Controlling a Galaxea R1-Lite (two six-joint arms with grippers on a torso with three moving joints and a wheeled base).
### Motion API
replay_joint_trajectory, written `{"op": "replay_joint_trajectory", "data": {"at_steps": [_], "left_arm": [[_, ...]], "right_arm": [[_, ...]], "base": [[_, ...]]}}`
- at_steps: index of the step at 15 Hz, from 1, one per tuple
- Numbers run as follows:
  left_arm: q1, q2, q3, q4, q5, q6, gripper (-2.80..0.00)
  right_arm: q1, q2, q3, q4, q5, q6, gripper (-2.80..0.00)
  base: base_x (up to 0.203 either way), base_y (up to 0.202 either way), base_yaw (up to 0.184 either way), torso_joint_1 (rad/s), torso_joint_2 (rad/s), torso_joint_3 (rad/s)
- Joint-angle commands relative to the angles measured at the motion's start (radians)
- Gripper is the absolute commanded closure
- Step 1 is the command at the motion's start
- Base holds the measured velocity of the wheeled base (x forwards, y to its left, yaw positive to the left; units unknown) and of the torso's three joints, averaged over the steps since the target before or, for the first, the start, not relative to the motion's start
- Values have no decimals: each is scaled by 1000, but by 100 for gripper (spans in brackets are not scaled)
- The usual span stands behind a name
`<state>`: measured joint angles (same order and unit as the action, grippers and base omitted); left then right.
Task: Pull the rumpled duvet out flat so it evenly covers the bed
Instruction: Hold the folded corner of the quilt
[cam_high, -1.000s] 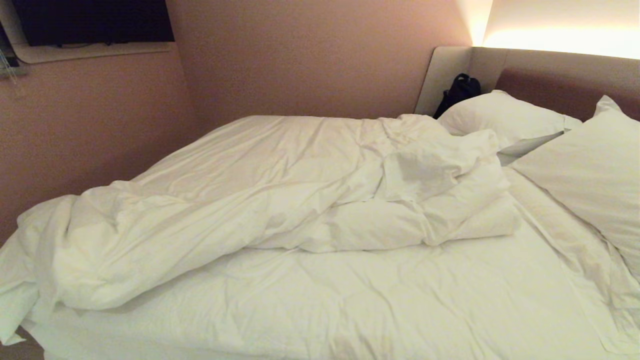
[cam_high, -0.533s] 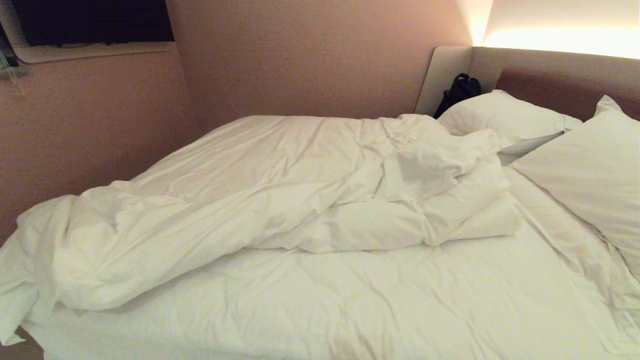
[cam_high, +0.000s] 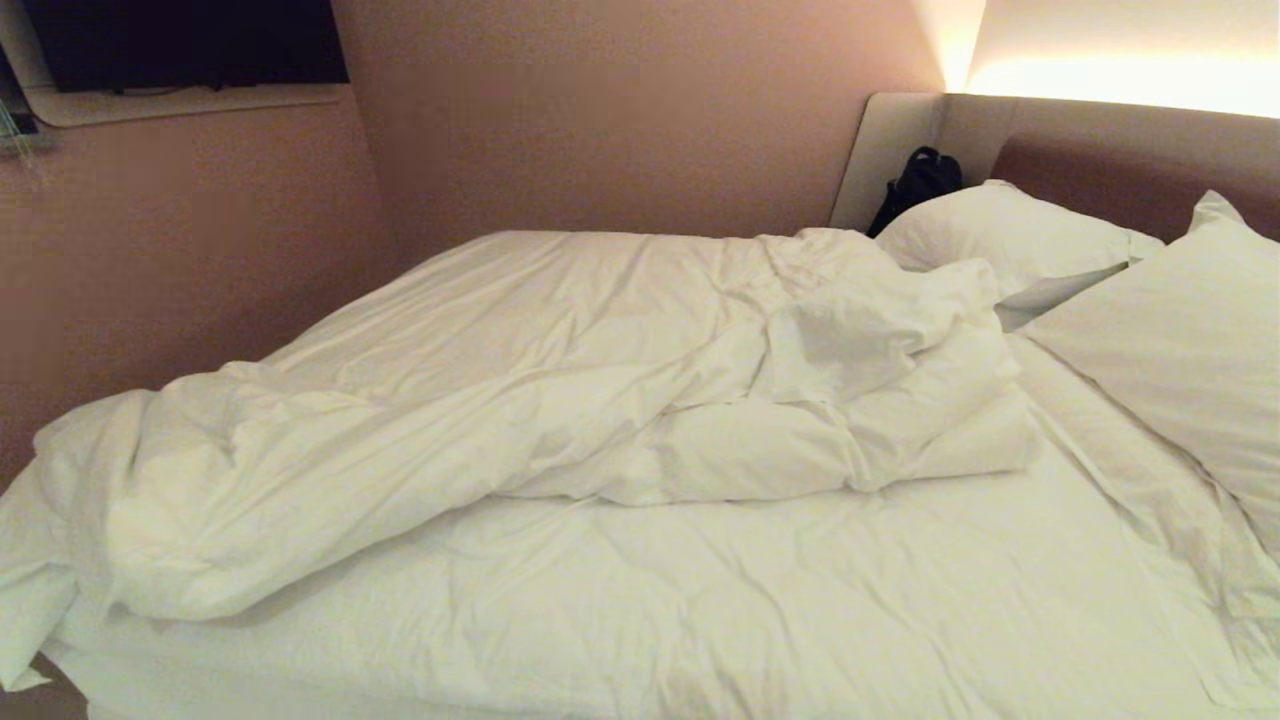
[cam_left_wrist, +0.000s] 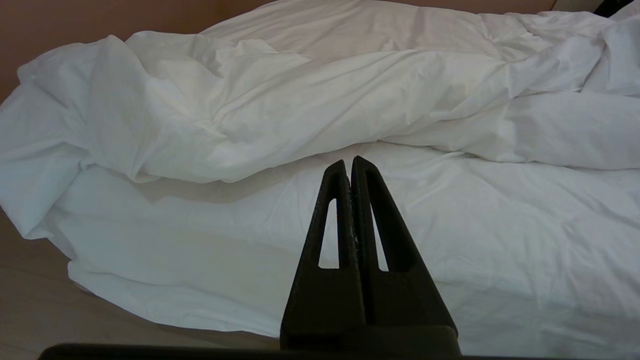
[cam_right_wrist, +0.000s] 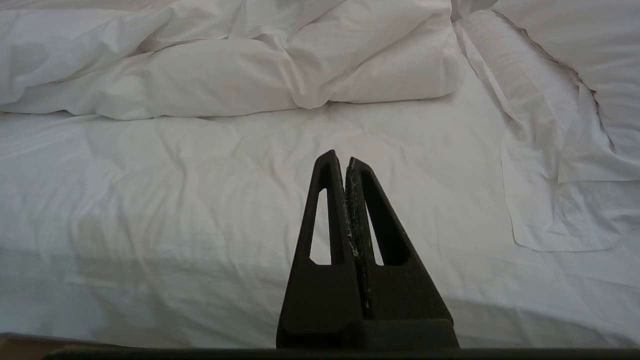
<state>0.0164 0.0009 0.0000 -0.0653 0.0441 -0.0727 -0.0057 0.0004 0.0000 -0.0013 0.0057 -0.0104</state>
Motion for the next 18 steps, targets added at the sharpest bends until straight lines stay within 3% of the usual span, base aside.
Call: {"op": "replay_joint_trajectory", "data": {"at_steps": [1, 18], "left_arm": [[0, 1, 0, -1, 0, -1, 0], [0, 1, 0, -1, -1, 2, 0]], "right_arm": [[0, 0, 0, 0, 1, -2, 0], [0, 0, 0, 0, 0, -2, 0]], "base": [[0, 0, 0, 0, 0, 0], [0, 0, 0, 0, 0, 0]]}}
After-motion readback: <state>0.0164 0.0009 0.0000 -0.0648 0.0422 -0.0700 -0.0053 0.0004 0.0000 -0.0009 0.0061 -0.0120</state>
